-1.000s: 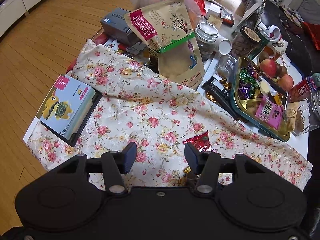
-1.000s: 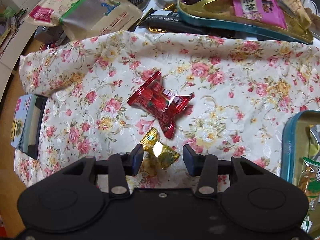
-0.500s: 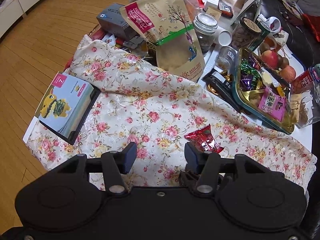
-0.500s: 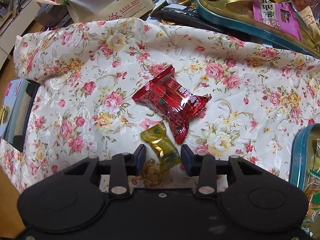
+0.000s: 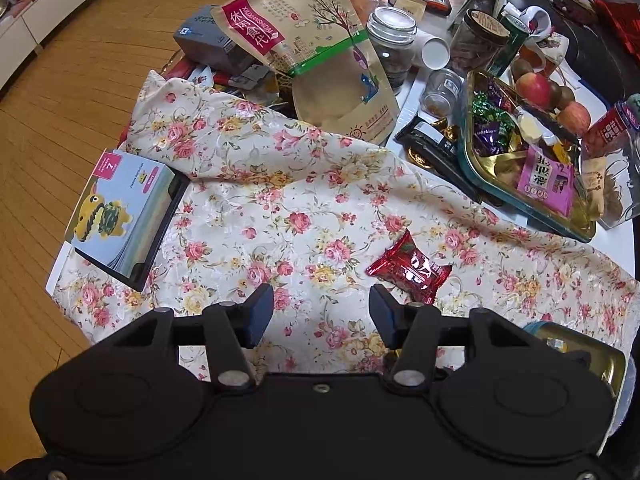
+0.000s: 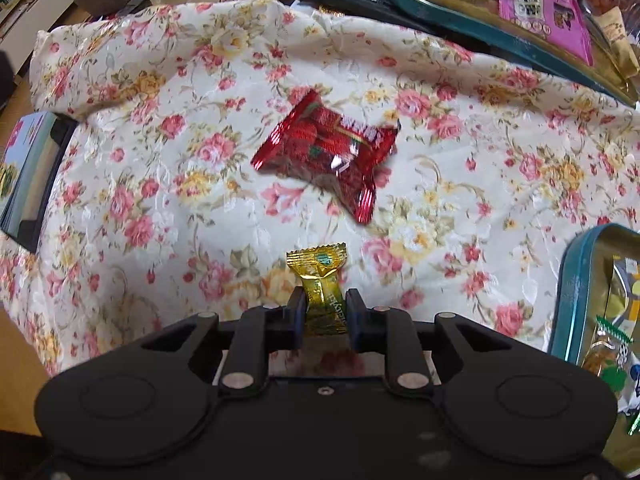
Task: Organize snacks
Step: 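Grasp the gold wrapped candy with the right gripper, then grasp the red wrapped candy with the left gripper while the right holds the gold candy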
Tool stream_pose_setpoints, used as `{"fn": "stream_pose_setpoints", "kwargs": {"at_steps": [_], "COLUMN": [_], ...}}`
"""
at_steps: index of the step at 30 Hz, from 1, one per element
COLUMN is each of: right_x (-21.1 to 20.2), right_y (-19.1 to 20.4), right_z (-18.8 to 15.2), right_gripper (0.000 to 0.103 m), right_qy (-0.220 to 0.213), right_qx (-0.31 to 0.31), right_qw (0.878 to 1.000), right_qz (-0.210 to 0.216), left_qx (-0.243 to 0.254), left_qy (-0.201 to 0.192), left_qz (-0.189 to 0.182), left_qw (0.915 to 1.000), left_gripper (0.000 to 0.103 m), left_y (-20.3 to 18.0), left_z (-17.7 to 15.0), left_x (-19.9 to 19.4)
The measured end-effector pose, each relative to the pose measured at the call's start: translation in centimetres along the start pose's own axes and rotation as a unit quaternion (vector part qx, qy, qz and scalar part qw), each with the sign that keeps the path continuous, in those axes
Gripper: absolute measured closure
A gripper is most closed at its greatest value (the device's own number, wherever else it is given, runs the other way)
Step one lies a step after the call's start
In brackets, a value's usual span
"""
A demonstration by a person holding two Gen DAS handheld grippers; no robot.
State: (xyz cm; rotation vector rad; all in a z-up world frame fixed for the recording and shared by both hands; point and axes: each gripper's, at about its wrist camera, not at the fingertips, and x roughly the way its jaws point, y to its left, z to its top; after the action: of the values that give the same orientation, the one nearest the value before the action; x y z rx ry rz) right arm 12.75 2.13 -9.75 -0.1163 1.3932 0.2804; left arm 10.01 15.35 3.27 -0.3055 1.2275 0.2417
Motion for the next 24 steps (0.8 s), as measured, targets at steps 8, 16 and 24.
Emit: {"fn": "stream_pose_setpoints", "kwargs": {"at_steps": [8,16,24], "right_x": [-1.8,-4.2,-5.9], "right_y": [-1.9,-4.2,-4.9], "right_z": [-1.5,-2.3,-2.6], "right_gripper": [0.081,0.081,0.080], "right_qy": [0.028,0.018,0.001], "right_qx": [0.023,0.070,0.068], "right_qw": [0.998,0.994,0.995], "right_qz": [0.043,0.076,0.076], "left_qx": [0.010,0.014,0.021], "left_qy": [0.005,0.023,0.033], "left_qz": [0.002,0.011,0.030], "left_qw": [0.9999,0.9996,0.9988], "left_gripper": [0.044,0.044,0.044], "left_y": [-0.6,-1.6,-4.3], "left_z": [-0.2,-0.4,-1.0], "left_x": [0.4,2.0,5.0]}}
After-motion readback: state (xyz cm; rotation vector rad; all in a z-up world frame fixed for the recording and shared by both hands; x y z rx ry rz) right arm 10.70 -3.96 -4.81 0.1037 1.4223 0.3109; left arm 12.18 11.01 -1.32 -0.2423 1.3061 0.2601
